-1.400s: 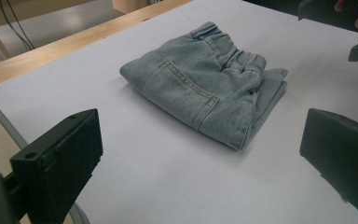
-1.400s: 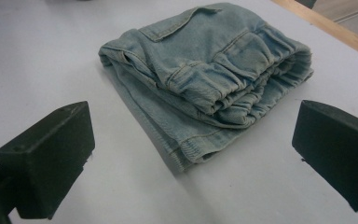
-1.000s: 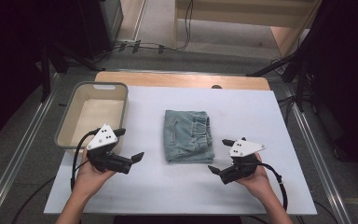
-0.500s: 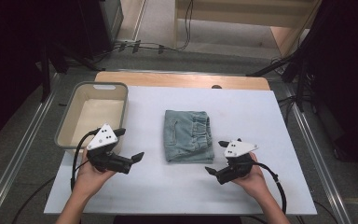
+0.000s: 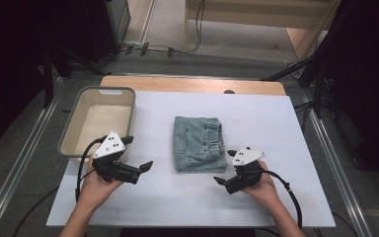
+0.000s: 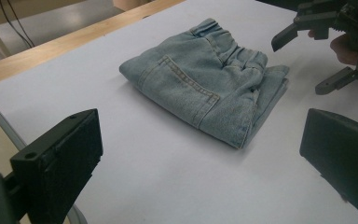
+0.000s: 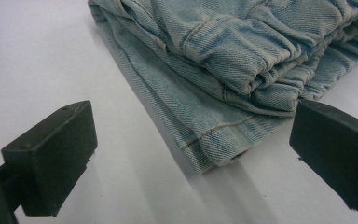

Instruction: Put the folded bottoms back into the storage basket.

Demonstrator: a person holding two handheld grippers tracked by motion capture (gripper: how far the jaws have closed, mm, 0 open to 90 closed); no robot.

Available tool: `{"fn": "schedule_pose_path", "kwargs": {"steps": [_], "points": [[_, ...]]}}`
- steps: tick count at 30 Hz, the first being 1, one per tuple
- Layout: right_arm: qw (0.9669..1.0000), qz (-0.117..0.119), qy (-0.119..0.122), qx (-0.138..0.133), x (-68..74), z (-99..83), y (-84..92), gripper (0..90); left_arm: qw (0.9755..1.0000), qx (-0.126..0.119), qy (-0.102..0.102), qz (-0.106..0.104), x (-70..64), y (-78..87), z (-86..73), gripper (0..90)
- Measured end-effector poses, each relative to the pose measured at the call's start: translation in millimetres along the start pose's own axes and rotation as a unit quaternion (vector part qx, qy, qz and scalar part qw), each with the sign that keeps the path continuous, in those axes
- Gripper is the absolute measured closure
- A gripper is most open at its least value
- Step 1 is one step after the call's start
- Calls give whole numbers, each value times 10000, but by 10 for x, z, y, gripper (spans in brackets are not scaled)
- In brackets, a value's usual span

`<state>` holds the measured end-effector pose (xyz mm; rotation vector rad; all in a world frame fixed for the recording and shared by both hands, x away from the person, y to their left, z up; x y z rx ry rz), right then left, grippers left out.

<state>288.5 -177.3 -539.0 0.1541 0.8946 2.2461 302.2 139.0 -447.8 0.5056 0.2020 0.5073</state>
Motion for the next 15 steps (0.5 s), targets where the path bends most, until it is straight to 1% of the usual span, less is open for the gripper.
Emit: {"fn": "schedule_pose_path", "kwargs": {"steps": [1, 2, 4, 6, 7, 8, 9, 11, 15], "points": [[10000, -20, 30, -17, -1, 0, 1, 68, 10000, -1, 5, 0, 0, -2, -1, 0], [10000, -19, 38, -45, -1, 2, 5, 81, 10000, 0, 4, -4, -1, -5, -2, 0], [9999, -37, 27, -97, -5, 11, -4, 81, 10000, 20, 5, -12, -4, -8, -5, 0], [10000, -51, 61, -59, -2, 3, -26, 83, 10000, 21, 10, -21, -6, -12, -7, 0], [9999, -71, 85, -38, 0, -6, -39, 95, 10000, 22, 6, -17, -5, -13, -8, 0], [9999, -78, 105, -16, 4, -14, -47, 142, 10000, 31, 4, -15, -4, -15, -9, 0], [9999, -60, 158, -4, 7, -23, -56, 149, 10000, 33, 6, -15, -4, -16, -10, 0], [9998, -62, 169, 15, 11, -30, -82, 150, 10000, 26, 7, -17, -5, -23, -13, 0], [9996, -95, 269, 51, 13, -43, -129, 208, 10000, 47, 11, -21, -7, -27, -17, 0]]}}
Point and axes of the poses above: each handheld gripper's, and its own axes: y roughly backward along the jaws, z roughly out of its top, x roughly to its left, the point moved 6 cm from there along -y, roughly forward along the jaws, and after that the axes turned 6 degrees about -z, right-handed, at the moved point
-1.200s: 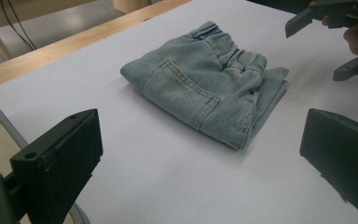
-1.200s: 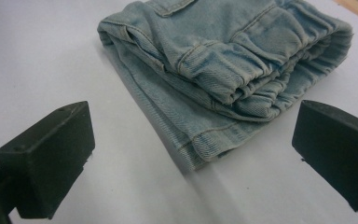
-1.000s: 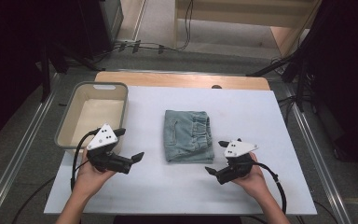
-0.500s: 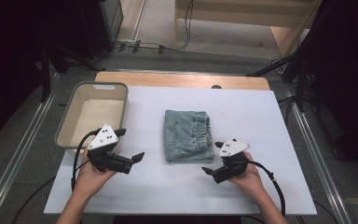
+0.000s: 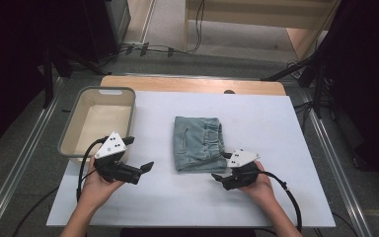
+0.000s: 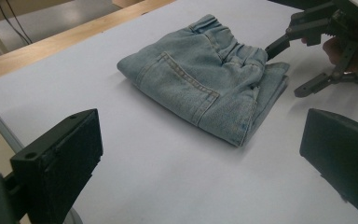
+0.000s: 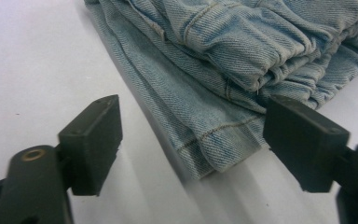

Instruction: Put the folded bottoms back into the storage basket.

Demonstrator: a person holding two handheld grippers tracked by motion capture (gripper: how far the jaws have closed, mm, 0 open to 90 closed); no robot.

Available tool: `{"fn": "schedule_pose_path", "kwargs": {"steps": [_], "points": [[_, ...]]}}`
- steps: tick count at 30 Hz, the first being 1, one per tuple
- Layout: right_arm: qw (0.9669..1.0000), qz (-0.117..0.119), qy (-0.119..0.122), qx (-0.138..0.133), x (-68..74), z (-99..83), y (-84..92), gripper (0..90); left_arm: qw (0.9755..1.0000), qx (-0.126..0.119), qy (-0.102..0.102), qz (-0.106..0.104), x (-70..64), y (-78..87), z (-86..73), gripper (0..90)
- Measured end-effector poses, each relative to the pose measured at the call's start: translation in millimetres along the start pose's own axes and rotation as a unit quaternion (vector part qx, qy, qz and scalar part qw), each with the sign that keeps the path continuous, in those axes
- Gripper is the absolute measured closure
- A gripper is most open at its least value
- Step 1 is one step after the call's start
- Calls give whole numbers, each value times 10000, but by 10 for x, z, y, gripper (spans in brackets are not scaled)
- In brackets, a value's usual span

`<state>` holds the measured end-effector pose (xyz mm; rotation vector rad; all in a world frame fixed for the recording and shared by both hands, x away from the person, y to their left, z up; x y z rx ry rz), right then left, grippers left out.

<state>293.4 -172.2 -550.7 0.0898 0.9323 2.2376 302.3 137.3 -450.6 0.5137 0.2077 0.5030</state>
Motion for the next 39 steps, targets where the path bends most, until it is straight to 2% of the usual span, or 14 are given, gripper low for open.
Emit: {"fn": "schedule_pose_path", "kwargs": {"steps": [12, 18, 28, 31, 34, 39], "points": [[9998, 42, 16, 183, -15, -74, -76, 307, 10000, 10, -3, -22, -2, -9, -6, 0], [9999, 74, -6, 89, -71, -85, -101, 364, 10000, 32, -8, -32, -7, -11, -9, 0], [9999, -16, -7, 116, -53, -92, -98, 368, 10000, 35, -29, -55, -28, -27, -7, 0], [9999, -21, 27, 101, -40, -90, -91, 414, 9999, 63, -38, -102, -50, -60, -7, 0], [9998, -151, 14, 119, -37, -89, -80, 496, 9998, 129, -85, -149, -85, -118, -11, 0], [9994, -289, 151, 123, -15, -87, -67, 585, 9994, 244, -113, -211, -130, -227, -25, 0]]}}
Point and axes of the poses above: each handheld gripper's, and its own axes: y roughly backward along the jaws, z roughly out of its top, x roughly to its left, the point moved 6 cm from there along -y, roughly forward along the jaws, and after that the axes turned 6 degrees about -z, right-handed, at the moved point
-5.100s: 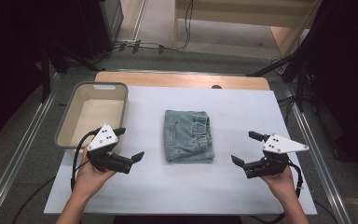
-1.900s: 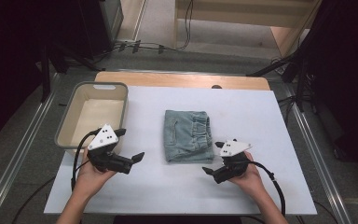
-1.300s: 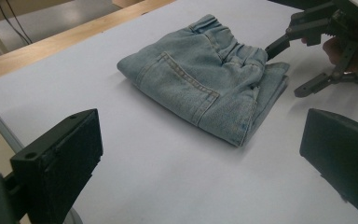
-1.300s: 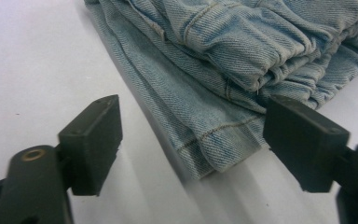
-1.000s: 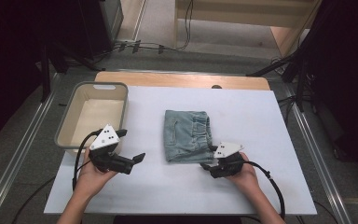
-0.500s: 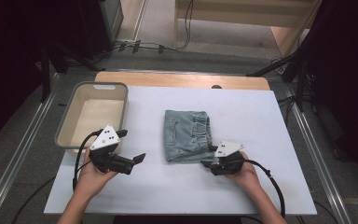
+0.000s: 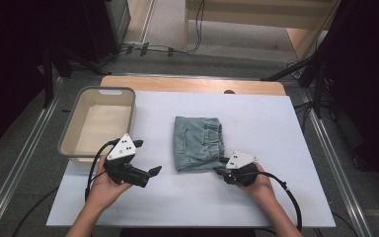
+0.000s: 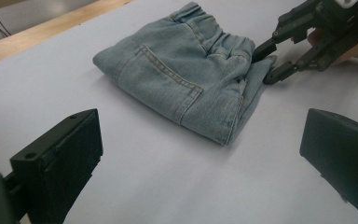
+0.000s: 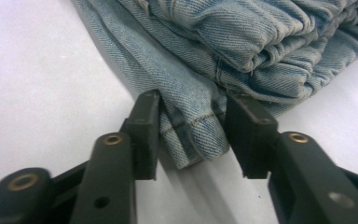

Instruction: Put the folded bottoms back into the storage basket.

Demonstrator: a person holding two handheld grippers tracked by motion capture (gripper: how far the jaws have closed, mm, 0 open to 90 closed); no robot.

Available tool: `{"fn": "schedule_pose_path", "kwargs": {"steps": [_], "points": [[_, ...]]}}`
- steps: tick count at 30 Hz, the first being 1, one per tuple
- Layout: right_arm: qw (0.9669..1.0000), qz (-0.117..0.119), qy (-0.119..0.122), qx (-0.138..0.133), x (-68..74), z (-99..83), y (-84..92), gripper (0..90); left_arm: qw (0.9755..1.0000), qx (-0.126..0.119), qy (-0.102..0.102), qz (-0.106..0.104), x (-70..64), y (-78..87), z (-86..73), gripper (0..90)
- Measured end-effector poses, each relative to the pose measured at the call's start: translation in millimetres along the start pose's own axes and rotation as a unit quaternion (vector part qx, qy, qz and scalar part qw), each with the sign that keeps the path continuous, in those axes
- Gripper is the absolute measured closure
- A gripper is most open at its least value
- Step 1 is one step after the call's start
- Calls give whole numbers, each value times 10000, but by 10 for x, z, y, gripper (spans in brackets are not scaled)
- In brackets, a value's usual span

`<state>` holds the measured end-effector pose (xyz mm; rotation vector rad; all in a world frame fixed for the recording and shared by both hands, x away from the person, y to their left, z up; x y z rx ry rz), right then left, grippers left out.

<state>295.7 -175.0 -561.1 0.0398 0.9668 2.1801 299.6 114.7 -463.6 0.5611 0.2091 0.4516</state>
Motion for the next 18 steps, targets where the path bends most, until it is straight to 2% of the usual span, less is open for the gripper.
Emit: {"fn": "schedule_pose_path", "kwargs": {"steps": [4, 6, 11, 14, 18], "points": [[9998, -135, 172, 0, -6, -2, 7, 696, 10000, 50, -35, -37, -7, -70, 18, 0], [9998, -125, 161, -16, -26, 2, 4, 725, 10000, 63, -34, -49, -12, -107, 41, 0], [9999, 114, -45, -12, -69, 2, 2, 744, 9999, 124, -77, -62, -16, -229, 103, 0], [9999, 143, -38, -14, -76, 4, 0, 745, 9998, 152, -76, -55, -14, -270, 123, 0], [9995, 263, -143, -36, -102, 0, -4, 745, 9999, 145, 18, -57, 4, -357, 193, 0]]}}
Point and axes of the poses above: each handheld gripper's, and its own axes: y roughly backward along the jaws, z roughly out of its top, x roughly to its left, the point moved 6 cm from there along -y, roughly forward along the jaws, and after that the axes turned 6 degrees about -z, right-handed, at the moved point
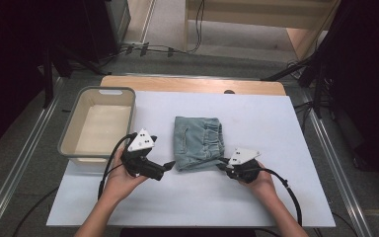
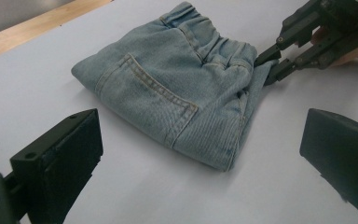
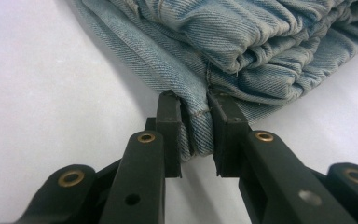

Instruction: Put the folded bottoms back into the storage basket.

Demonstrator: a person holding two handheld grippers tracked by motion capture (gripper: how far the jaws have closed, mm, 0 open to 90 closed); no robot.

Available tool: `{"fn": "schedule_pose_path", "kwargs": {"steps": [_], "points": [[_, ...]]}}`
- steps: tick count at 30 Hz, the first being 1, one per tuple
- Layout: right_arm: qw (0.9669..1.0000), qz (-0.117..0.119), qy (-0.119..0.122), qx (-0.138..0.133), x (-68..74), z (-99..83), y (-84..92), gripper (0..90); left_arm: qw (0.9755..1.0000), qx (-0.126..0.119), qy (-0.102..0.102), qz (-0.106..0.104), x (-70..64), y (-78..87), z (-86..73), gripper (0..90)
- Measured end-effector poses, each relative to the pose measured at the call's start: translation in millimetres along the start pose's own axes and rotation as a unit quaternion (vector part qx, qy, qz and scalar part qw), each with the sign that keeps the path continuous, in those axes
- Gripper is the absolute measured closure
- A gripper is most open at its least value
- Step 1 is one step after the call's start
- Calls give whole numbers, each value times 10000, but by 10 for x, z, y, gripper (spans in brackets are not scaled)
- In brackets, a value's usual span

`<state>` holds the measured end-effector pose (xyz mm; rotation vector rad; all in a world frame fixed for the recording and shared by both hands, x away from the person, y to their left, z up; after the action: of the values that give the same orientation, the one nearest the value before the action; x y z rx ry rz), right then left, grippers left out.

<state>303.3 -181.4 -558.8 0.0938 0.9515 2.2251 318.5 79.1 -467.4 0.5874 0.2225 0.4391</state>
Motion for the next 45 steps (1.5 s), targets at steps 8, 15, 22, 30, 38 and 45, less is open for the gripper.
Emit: {"fn": "schedule_pose_path", "kwargs": {"steps": [8, 15, 22, 30, 38, 45], "points": [[9999, 89, -111, -17, -10, 2, -4, 743, 9998, 59, 192, 12, 63, -153, 132, 0], [9998, 149, -150, -58, -22, 1, -7, 742, 9995, 78, 288, 104, 118, -261, 254, 0], [9999, 102, -33, -19, -14, 11, -6, 742, 9989, 74, 420, 198, 181, -326, 336, 0], [9999, 115, -11, -10, -19, 10, -6, 740, 9977, 88, 626, 265, 276, -419, 434, 0], [9999, 134, -7, -5, -23, 11, -6, 740, 9967, 199, 728, 288, 352, -558, 516, 0], [9998, 180, -46, 6, -18, 9, -5, 741, 9957, 268, 832, 313, 462, -666, 556, 0]]}}
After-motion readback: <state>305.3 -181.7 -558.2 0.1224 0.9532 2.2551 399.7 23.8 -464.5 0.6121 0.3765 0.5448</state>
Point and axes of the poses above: each handheld gripper's, and its own axes: y roughly backward along the jaws, z roughly out of its top, x roughly to its left, the point moved 6 cm from there along -y, roughly forward along the jaws, and after that the axes turned 6 degrees about -z, right-handed, at the moved point
